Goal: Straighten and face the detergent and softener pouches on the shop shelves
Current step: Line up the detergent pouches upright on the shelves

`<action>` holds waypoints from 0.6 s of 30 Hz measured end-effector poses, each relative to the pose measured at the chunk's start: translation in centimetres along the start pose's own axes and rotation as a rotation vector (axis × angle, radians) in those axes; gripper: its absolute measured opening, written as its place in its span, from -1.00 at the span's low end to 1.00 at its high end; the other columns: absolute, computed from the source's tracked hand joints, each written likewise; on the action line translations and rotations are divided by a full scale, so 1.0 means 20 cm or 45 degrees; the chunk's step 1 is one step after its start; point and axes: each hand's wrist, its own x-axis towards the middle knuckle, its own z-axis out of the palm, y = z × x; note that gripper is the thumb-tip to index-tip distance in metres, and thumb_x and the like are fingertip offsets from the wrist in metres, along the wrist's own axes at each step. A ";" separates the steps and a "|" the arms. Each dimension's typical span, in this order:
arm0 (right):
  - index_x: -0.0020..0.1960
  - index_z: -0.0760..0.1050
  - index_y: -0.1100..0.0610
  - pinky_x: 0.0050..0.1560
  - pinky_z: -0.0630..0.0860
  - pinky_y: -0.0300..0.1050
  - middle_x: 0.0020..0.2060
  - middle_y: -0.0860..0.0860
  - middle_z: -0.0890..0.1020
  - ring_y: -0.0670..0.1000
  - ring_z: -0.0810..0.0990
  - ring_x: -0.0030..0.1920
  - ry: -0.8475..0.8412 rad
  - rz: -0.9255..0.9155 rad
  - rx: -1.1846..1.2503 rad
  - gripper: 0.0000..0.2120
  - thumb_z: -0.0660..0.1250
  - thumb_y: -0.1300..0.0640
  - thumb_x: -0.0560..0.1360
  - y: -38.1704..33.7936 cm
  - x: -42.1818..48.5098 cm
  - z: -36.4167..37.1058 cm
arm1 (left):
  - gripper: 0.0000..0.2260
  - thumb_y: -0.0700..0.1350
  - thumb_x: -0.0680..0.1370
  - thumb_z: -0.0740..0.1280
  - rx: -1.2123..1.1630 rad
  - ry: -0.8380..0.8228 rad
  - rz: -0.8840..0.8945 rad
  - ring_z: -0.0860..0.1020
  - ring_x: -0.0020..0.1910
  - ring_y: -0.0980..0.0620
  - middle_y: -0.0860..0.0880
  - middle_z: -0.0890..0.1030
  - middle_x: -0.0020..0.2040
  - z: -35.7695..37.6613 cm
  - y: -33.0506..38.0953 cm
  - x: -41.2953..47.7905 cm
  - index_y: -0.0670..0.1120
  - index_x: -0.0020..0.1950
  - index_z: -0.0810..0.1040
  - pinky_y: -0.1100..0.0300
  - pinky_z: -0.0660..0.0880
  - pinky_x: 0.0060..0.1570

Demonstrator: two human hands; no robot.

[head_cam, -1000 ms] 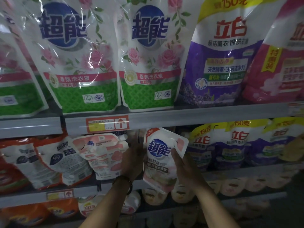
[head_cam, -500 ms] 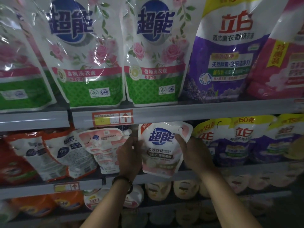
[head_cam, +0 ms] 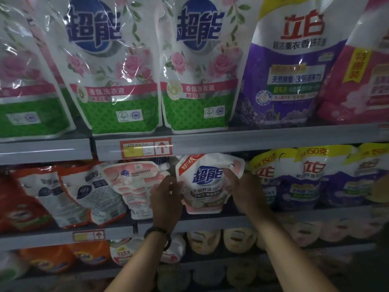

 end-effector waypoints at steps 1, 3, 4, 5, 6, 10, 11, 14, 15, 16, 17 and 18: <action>-0.27 0.52 0.01 -0.40 0.42 -0.44 -0.40 -0.10 0.62 -0.33 0.60 -0.40 0.017 -0.015 -0.002 -0.63 0.34 -0.09 0.68 0.00 0.00 0.01 | -0.84 -0.13 0.67 0.41 -0.050 -0.013 -0.022 0.71 -0.13 0.05 0.06 0.70 -0.12 0.01 0.00 0.00 0.08 -0.08 0.55 -0.10 0.71 -0.18; -0.27 0.51 -0.02 -0.39 0.43 -0.47 -0.38 -0.11 0.63 -0.36 0.60 -0.39 0.037 -0.014 0.022 -0.65 0.35 -0.08 0.67 0.03 -0.01 0.02 | -0.82 -0.17 0.67 0.40 -0.164 -0.040 -0.104 0.72 -0.10 0.02 0.09 0.70 -0.10 0.02 -0.01 -0.01 0.06 -0.08 0.56 -0.13 0.73 -0.16; -0.26 0.52 -0.02 -0.38 0.45 -0.46 -0.37 -0.10 0.65 -0.35 0.61 -0.38 0.035 -0.013 0.044 -0.66 0.36 -0.08 0.67 0.04 -0.01 0.03 | -0.82 -0.18 0.67 0.40 -0.198 -0.049 -0.140 0.72 -0.09 0.02 0.11 0.70 -0.10 0.02 -0.01 -0.02 0.06 -0.08 0.57 -0.14 0.73 -0.16; -0.26 0.53 -0.02 -0.37 0.46 -0.46 -0.36 -0.10 0.66 -0.35 0.62 -0.36 0.031 -0.019 0.068 -0.67 0.36 -0.08 0.67 0.05 -0.01 0.04 | -0.82 -0.19 0.67 0.40 -0.221 -0.063 -0.159 0.72 -0.09 0.03 0.11 0.69 -0.11 0.03 -0.02 -0.03 0.05 -0.07 0.58 -0.15 0.72 -0.16; -0.24 0.55 -0.02 -0.36 0.47 -0.45 -0.36 -0.12 0.66 -0.34 0.63 -0.36 0.024 -0.020 0.088 -0.68 0.36 -0.07 0.67 0.06 -0.02 0.04 | -0.84 -0.17 0.67 0.40 -0.230 -0.079 -0.171 0.72 -0.09 0.02 0.10 0.70 -0.11 0.03 -0.03 -0.04 0.06 -0.07 0.59 -0.17 0.72 -0.15; -0.19 0.55 -0.08 -0.23 0.61 -0.26 -0.30 -0.08 0.71 -0.23 0.70 -0.26 0.056 -0.075 0.116 -0.74 0.35 -0.08 0.67 0.13 -0.03 0.07 | -0.82 -0.14 0.69 0.38 -0.315 -0.131 -0.256 0.72 0.00 0.01 0.07 0.73 -0.04 0.06 -0.07 -0.07 0.13 -0.03 0.62 -0.21 0.71 -0.04; -0.19 0.54 -0.10 -0.19 0.64 -0.20 -0.28 -0.06 0.72 -0.21 0.70 -0.24 0.050 -0.079 0.116 -0.75 0.35 -0.08 0.67 0.14 -0.02 0.08 | -0.81 -0.15 0.69 0.37 -0.331 -0.136 -0.271 0.72 0.03 0.01 0.08 0.74 -0.02 0.07 -0.08 -0.07 0.15 -0.01 0.63 -0.21 0.71 -0.01; -0.19 0.56 -0.07 -0.19 0.63 -0.15 -0.30 -0.05 0.72 -0.18 0.70 -0.26 0.075 -0.074 0.078 -0.73 0.35 -0.10 0.66 0.15 0.00 0.09 | -0.78 -0.15 0.70 0.36 -0.338 -0.166 -0.246 0.72 0.10 0.00 0.09 0.74 0.05 0.09 -0.07 -0.08 0.21 0.05 0.63 -0.18 0.71 0.05; -0.18 0.57 -0.05 -0.21 0.61 -0.15 -0.31 -0.06 0.71 -0.18 0.69 -0.27 0.097 -0.076 0.060 -0.73 0.35 -0.11 0.66 0.15 0.01 0.09 | -0.76 -0.14 0.70 0.36 -0.318 -0.171 -0.225 0.72 0.08 0.03 0.12 0.74 0.04 0.09 -0.06 -0.08 0.24 0.04 0.63 -0.14 0.72 0.02; -0.18 0.58 -0.05 -0.22 0.60 -0.16 -0.33 -0.08 0.69 -0.18 0.69 -0.28 0.123 -0.074 0.041 -0.73 0.35 -0.10 0.66 0.16 0.01 0.08 | -0.73 -0.15 0.70 0.36 -0.267 -0.165 -0.195 0.72 0.04 0.08 0.18 0.73 0.01 0.10 -0.06 -0.08 0.27 0.02 0.62 -0.06 0.73 -0.03; -0.19 0.58 -0.05 -0.23 0.58 -0.17 -0.35 -0.10 0.67 -0.20 0.68 -0.28 0.149 -0.076 0.030 -0.73 0.36 -0.10 0.66 0.16 0.02 0.08 | -0.71 -0.16 0.70 0.37 -0.222 -0.167 -0.171 0.72 -0.01 0.13 0.24 0.71 -0.01 0.10 -0.05 -0.08 0.27 -0.01 0.62 0.02 0.73 -0.08; -0.19 0.58 -0.05 -0.24 0.58 -0.19 -0.35 -0.13 0.66 -0.21 0.68 -0.27 0.162 -0.073 0.019 -0.73 0.36 -0.09 0.66 0.17 0.02 0.08 | -0.72 -0.17 0.69 0.37 -0.196 -0.167 -0.173 0.72 -0.03 0.14 0.28 0.71 -0.02 0.10 -0.04 -0.08 0.24 -0.03 0.61 0.06 0.73 -0.12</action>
